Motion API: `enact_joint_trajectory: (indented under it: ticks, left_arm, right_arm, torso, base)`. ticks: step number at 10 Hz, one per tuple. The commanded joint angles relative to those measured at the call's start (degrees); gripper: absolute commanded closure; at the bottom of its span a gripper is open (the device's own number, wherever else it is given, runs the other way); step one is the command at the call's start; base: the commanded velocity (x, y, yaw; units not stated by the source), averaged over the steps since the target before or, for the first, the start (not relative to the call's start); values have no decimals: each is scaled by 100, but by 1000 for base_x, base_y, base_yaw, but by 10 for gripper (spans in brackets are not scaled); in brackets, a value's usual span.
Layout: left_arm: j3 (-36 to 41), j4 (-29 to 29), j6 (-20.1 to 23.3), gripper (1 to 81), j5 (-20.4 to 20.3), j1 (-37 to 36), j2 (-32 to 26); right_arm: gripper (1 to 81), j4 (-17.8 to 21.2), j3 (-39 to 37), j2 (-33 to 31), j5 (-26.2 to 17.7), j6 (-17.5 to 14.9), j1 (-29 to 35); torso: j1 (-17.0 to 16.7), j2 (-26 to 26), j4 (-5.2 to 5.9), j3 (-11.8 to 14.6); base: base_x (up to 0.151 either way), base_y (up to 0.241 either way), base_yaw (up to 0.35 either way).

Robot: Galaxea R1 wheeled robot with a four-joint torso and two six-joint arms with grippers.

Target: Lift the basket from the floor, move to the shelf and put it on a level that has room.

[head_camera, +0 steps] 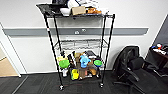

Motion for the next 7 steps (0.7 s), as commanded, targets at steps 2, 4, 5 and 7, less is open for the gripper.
enact_joint_trajectory:
  ticks: [2,4,5,7]
  left_arm:
    - [-32,44,-17,10,534,-698,-121]
    - [-294,44,-17,10,701,-891,-24]
    - [-549,52,-17,10,745,-979,81]
    - [-902,157,-8,10,912,-1155,292]
  right_arm:
    - [10,81,339,-171,-268,1,392]
    - [10,90,576,-312,-268,1,383]
    - [10,90,664,-348,-268,1,375]
    - [10,151,691,-365,-337,1,392]
  torso:
    - [454,-709,0,-667]
    - [714,-1117,0,-1046]
    - [841,-1316,0,-1210]
    - [1079,-1686,0,-1030]
  base:
    - [0,0,0]
    - [0,0,0]
    - [0,0,0]
    - [0,0,0]
